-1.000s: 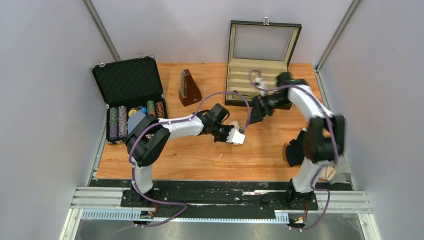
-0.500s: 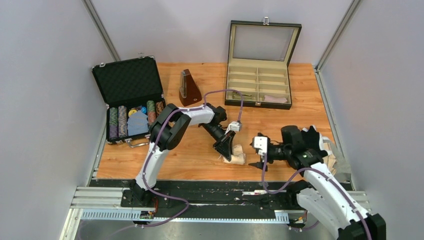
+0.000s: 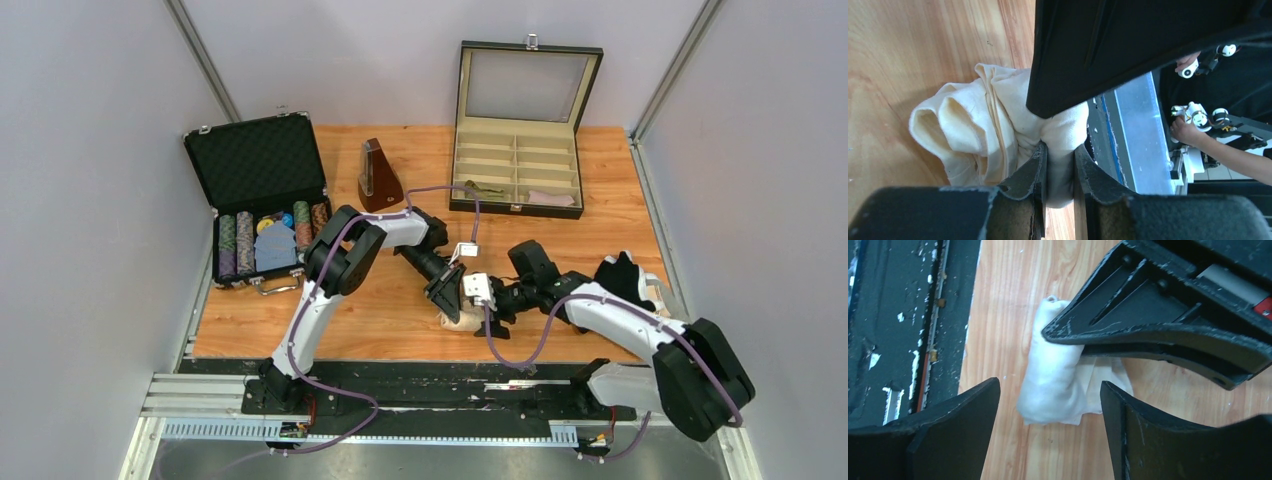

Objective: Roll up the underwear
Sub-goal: Roll the underwear to the center of the board.

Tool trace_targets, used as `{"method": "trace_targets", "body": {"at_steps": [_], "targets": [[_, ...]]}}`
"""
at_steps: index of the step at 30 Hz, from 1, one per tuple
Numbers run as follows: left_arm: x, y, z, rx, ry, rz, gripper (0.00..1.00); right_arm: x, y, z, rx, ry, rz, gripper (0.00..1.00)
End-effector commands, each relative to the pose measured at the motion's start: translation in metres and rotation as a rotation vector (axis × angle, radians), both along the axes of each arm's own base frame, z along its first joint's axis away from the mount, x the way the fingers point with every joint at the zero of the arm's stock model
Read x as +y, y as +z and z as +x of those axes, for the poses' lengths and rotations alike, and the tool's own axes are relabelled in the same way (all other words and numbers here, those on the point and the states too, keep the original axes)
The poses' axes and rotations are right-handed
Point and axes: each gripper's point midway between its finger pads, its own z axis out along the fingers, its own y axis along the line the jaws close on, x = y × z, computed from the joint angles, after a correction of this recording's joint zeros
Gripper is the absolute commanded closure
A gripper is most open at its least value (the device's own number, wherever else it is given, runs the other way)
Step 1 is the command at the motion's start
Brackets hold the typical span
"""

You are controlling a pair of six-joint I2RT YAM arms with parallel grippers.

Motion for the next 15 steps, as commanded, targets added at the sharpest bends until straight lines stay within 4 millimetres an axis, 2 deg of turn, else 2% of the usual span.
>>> {"method": "trace_targets", "body": {"at_steps": [1, 8, 10, 12, 14, 15], "targets": [[0.004, -0.017, 0.007, -0.021, 0.005, 0.059, 0.93, 0.021, 0.018, 0.021, -0.033, -0.004, 0.057, 0.28], [0.008, -0.015, 0.019, -0.014, 0.043, 0.053, 0.92, 0.021, -0.003, 0.011, 0.094, 0.018, -0.029, 0.47], [0.011, -0.013, 0.025, -0.022, 0.058, 0.053, 0.90, 0.021, -0.007, 0.012, 0.137, 0.006, -0.057, 0.58], [0.015, -0.011, 0.029, -0.031, 0.071, 0.058, 0.85, 0.022, -0.011, 0.014, 0.187, -0.006, -0.091, 0.72], [0.020, -0.008, 0.036, -0.052, 0.087, 0.075, 0.74, 0.022, -0.015, 0.016, 0.260, -0.028, -0.137, 0.85], [0.022, -0.001, 0.040, -0.079, 0.097, 0.072, 0.66, 0.021, -0.017, 0.015, 0.310, -0.037, -0.159, 0.89]]}}
